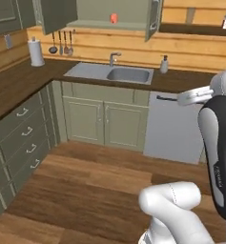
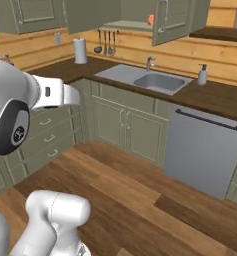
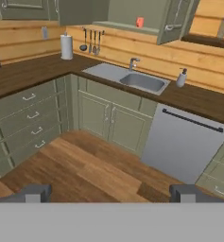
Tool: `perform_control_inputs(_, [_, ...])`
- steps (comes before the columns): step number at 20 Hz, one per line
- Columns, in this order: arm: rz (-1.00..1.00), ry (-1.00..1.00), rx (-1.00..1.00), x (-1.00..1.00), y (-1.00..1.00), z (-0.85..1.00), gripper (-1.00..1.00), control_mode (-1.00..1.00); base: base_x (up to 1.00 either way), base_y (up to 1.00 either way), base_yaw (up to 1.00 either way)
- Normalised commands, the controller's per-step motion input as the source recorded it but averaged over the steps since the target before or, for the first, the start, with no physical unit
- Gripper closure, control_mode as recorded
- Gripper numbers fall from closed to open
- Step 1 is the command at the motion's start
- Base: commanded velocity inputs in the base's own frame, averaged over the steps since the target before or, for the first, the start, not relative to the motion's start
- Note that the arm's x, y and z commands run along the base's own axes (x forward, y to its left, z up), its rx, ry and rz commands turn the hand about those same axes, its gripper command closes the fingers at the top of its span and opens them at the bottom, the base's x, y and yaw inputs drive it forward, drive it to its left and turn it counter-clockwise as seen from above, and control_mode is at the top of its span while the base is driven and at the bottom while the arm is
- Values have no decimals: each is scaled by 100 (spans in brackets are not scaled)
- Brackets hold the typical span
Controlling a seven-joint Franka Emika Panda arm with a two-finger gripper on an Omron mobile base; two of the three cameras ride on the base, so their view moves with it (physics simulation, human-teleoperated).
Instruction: Gather all objects into one cabinet and sort the glasses and bowls to opposite sides.
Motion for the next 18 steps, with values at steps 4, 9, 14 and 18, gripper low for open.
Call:
perform_control_inputs(4, [0,0,0,0,0,0,-100,100,99,51,-8])
perform_control_inputs(9, [0,0,0,0,0,0,-100,100,99,59,-12])
perform_control_inputs(14, [0,0,0,0,0,0,-100,100,100,8,-26])
perform_control_inputs(18, [0,0,0,0,0,0,-100,100,97,2,-44])
